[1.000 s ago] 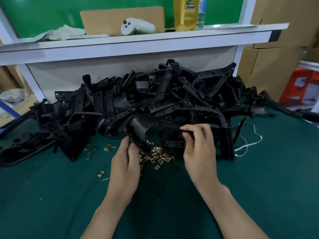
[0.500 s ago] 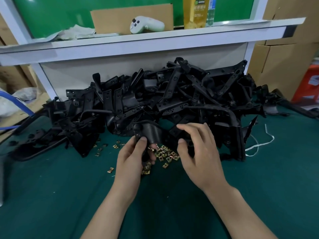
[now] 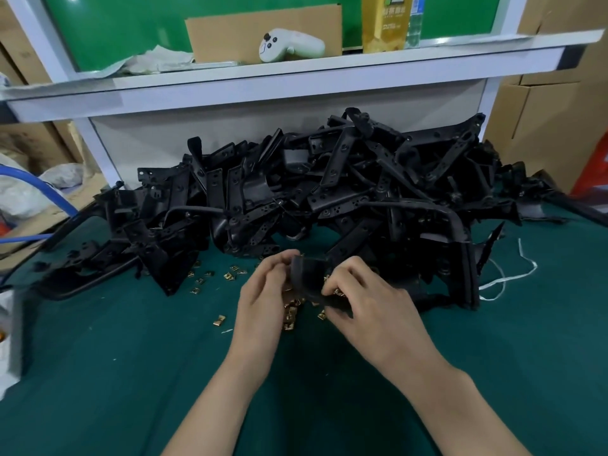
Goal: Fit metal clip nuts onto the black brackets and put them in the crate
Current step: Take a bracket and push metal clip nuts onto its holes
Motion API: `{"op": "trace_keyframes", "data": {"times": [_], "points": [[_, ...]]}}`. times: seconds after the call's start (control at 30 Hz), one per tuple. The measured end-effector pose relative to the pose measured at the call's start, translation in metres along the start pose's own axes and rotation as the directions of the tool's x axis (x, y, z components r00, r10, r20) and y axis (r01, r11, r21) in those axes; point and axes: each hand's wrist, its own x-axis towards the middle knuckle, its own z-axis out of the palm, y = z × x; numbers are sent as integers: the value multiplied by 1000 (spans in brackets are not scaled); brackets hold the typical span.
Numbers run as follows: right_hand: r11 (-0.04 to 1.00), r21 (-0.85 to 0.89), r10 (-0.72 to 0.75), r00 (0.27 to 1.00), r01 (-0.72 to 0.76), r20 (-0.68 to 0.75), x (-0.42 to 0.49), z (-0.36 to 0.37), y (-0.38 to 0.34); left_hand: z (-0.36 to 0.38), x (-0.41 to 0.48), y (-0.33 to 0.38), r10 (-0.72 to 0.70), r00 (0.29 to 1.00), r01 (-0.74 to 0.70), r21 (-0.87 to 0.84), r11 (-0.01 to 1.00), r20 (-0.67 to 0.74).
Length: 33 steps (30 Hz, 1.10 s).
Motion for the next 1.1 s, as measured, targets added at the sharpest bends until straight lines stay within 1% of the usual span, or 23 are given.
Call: {"op": "trace_keyframes", "data": {"times": [0.03, 0.07, 0.1, 0.2, 0.27, 0.33, 0.4, 0.43, 0.47, 0.5, 0.57, 0.63, 0.73, 0.77, 0.83, 0.87, 0.9, 1.0, 1.1], "points": [[1000, -13, 10, 998, -10, 63, -1, 2, 1, 0, 1, 1, -84, 996, 86, -84, 993, 35], [1000, -14, 13, 992, -11, 122, -2, 4, 2, 0, 2, 1, -138, 988, 145, -108, 983, 69], [1000, -8, 14, 984, -13, 180, -3, 5, 4, 0, 2, 0, -169, 982, 177, -96, 980, 82], [998, 36, 31, 957, -43, 287, -4, 6, 7, -1, 3, -8, -170, 985, 170, 16, 985, 41], [982, 122, 95, 937, -143, 336, -4, 4, 7, -2, 2, -10, -147, 989, 145, 77, 986, 26], [931, 246, 194, 937, -268, 289, -5, 2, 8, -4, 0, -8, -135, 989, 128, 120, 984, 57], [832, 366, 360, 908, -417, 215, -6, 1, 11, -7, -3, -5, -154, 971, 128, 147, 981, 181], [797, 386, 430, 885, -464, 176, -5, 0, 13, -8, -5, -5, -167, 952, 124, 176, 977, 257], [783, 380, 478, 867, -492, 139, -5, 0, 14, -7, -7, -5, -176, 930, 107, 221, 969, 322], [780, 363, 507, 855, -510, 111, -4, 0, 16, -6, -10, -5, -174, 914, 77, 266, 961, 366], [775, 330, 536, 837, -540, 109, -3, 2, 19, -2, -14, -6, -159, 899, 30, 305, 952, 407], [754, 338, 553, 822, -563, 136, -4, 4, 21, -1, -18, -7, -158, 891, 30, 291, 956, 426], [702, 416, 564, 808, -577, 170, -4, 1, 24, -2, -20, -6, -154, 871, 8, 299, 954, 467], [669, 468, 562, 805, -578, 190, -3, -1, 26, -3, -21, -5, -145, 868, -5, 300, 954, 475], [564, 593, 541, 799, -575, 261, -1, -5, 28, -5, -20, -4, -141, 869, -14, 310, 951, 475], [519, 633, 524, 799, -574, 295, 0, -8, 29, -6, -19, -4, -144, 871, -15, 317, 948, 470], [497, 652, 508, 801, -573, 317, 1, -10, 30, -7, -18, -3, -145, 874, -16, 326, 945, 464], [497, 671, 442, 826, -550, 350, 1, -10, 27, -11, -17, -4, -110, 892, -53, 343, 938, 439], [543, 668, 369, 859, -509, 355, 2, -6, 18, -11, -18, -2, -95, 896, -81, 369, 926, 434]]}}
